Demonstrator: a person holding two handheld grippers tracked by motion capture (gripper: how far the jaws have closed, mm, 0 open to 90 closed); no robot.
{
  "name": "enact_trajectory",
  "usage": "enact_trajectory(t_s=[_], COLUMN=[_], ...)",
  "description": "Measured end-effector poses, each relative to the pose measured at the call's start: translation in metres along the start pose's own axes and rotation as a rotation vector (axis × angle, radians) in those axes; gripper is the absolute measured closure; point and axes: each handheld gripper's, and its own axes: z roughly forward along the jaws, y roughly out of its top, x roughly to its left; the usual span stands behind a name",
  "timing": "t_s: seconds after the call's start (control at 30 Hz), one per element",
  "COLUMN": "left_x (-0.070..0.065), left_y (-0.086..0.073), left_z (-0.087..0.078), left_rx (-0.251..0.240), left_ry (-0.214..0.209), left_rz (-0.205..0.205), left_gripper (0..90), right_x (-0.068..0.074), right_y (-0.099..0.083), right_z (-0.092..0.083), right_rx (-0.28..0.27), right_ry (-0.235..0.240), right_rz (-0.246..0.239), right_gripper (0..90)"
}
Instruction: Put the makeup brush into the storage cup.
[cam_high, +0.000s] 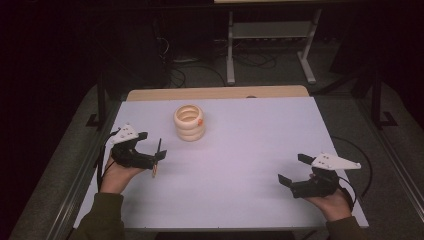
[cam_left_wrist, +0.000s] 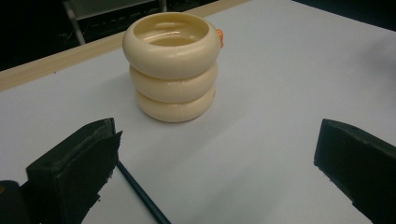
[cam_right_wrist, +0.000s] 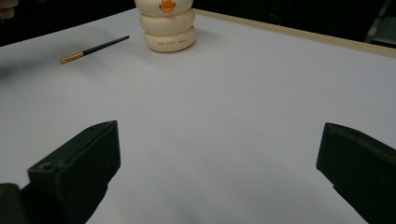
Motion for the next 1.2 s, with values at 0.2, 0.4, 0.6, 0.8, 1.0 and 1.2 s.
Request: enact_trajectory(t_s=[0.2,0.4,0.6,0.8,1.0,1.2], left_x=[0.004,0.006,0.007,0.011,0.017,0.024], left_y=[0.000,0.002,0.007,0.010,0.015,0.018], left_z=[0.004,0.011,0.017,0.020,0.020,0.021], left_rx=[-0.012,-0.004,0.012,0.015,0.006,-0.023], left_ry=[0.000,-0.005,-0.002,-0.002,-0.001,-0.001], left_rz=[0.004,-0.002,0.020,0.011,0.011,-0.007], left_gripper=[0.0,0.0,0.0,0.0,0.0,0.0], right_x=[0.000,0.002,0.001,0.000,0.000,-0.001], right_y=[0.000,0.000,0.000,0.000,0.000,0.000], right_z=[0.001,0.002,0.001,0.000,0.001,0.000], right_rx=[-0.001,0.007,0.003,0.001,-0.002,-0.003], right_ry=[0.000,0.006,0.003,-0.002,-0.007,-0.007], right_rz=[-0.005,-0.014,-0.006,-0.004,-0.006,-0.001], right_gripper=[0.0,0.0,0.0,0.0,0.0,0.0])
